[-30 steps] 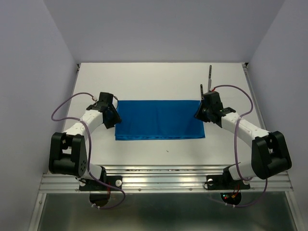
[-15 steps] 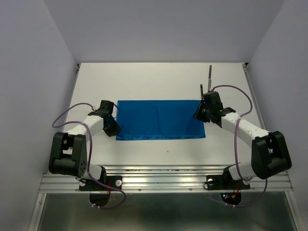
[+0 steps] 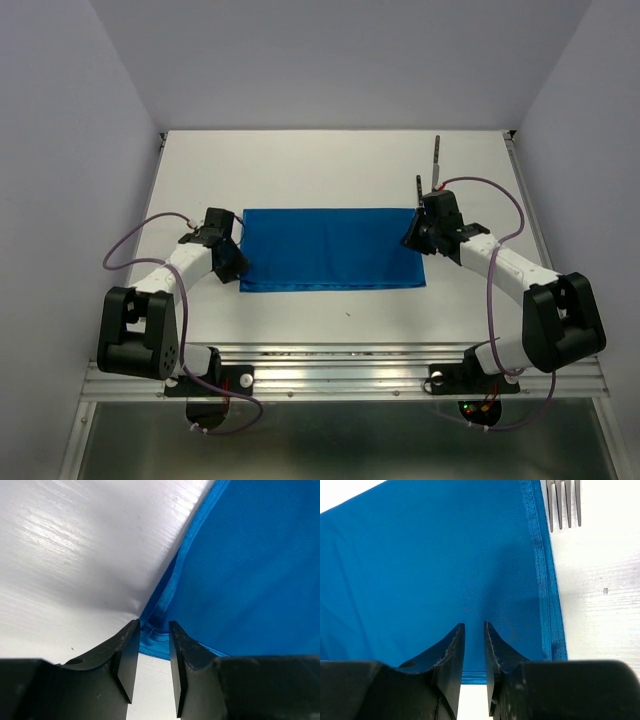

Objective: Fold the napkin into a case and place the utensils inside
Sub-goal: Fold and flatten the napkin at the center of the board.

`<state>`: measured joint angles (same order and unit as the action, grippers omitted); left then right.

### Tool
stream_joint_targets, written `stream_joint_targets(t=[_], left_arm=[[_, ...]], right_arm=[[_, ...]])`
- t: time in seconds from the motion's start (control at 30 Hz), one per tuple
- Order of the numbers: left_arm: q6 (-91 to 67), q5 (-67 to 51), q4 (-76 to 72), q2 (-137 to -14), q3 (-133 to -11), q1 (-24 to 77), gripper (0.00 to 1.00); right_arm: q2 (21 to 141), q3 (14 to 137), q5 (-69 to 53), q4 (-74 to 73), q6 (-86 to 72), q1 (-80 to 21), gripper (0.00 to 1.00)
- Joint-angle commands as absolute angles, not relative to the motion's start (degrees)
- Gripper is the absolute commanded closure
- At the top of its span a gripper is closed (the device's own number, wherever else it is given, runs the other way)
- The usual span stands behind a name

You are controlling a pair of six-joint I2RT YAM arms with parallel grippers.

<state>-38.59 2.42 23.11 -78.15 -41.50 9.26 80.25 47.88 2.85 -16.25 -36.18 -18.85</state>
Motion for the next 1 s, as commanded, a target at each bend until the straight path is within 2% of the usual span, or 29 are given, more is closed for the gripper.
stream_joint_targets(t=[0.0,0.03,0.07,0.13,0.23,0.4,0.43,0.47,0.67,0.7,0.73,0.77,0.97], left_arm=[[-37.88,3.52,24.61,-76.20,-43.15,9.23,0.59],[-37.62,3.34,24.35,-76.20,-43.07,9.23,0.61],[-37.62,3.08,23.91,-76.38,-42.81,9.23,0.68],[-37.53,2.81,23.56,-76.73,-42.45,9.32,0.76],[-37.44,2.20,22.94,-77.17,-42.10,9.32,0.83],[-37.27,2.28,22.59,-77.17,-42.36,9.32,0.89],[-37.27,2.29,22.67,-77.17,-42.45,9.32,0.92],[-37.27,2.29,22.68,-77.25,-42.54,9.32,1.00],[-37.53,1.93,23.55,-75.94,-43.33,9.40,1.00],[-37.53,2.02,23.82,-75.07,-43.59,9.40,1.00],[-37.53,2.02,24.08,-74.62,-43.77,9.40,1.00],[-37.53,2.02,24.52,-73.92,-44.20,9.40,1.00],[-37.27,0.88,25.58,-72.77,-45.70,9.49,1.00]], right_arm=[[78.93,47.81,2.37,-15.38,-35.60,-19.07,0.73],[78.75,47.81,2.37,-15.38,-35.60,-19.07,0.73],[78.75,47.81,2.37,-15.47,-35.60,-19.07,0.73],[78.58,47.81,2.37,-15.47,-35.60,-19.07,0.73],[78.49,47.64,2.37,-15.47,-35.68,-19.07,0.73],[78.57,47.37,2.11,-15.38,-35.77,-19.07,0.73],[78.57,47.29,2.20,-15.38,-35.77,-19.07,0.73],[78.49,47.29,2.28,-15.38,-35.77,-19.07,0.73],[77.78,46.59,3.95,-17.05,-36.12,-19.07,0.72],[77.44,46.41,4.39,-18.18,-36.30,-19.07,0.70],[77.17,46.23,5.35,-18.80,-36.91,-19.07,0.62],[76.38,45.62,6.32,-20.03,-37.52,-19.07,0.59],[73.74,43.25,11.07,-25.31,-39.99,-19.07,0.57]])
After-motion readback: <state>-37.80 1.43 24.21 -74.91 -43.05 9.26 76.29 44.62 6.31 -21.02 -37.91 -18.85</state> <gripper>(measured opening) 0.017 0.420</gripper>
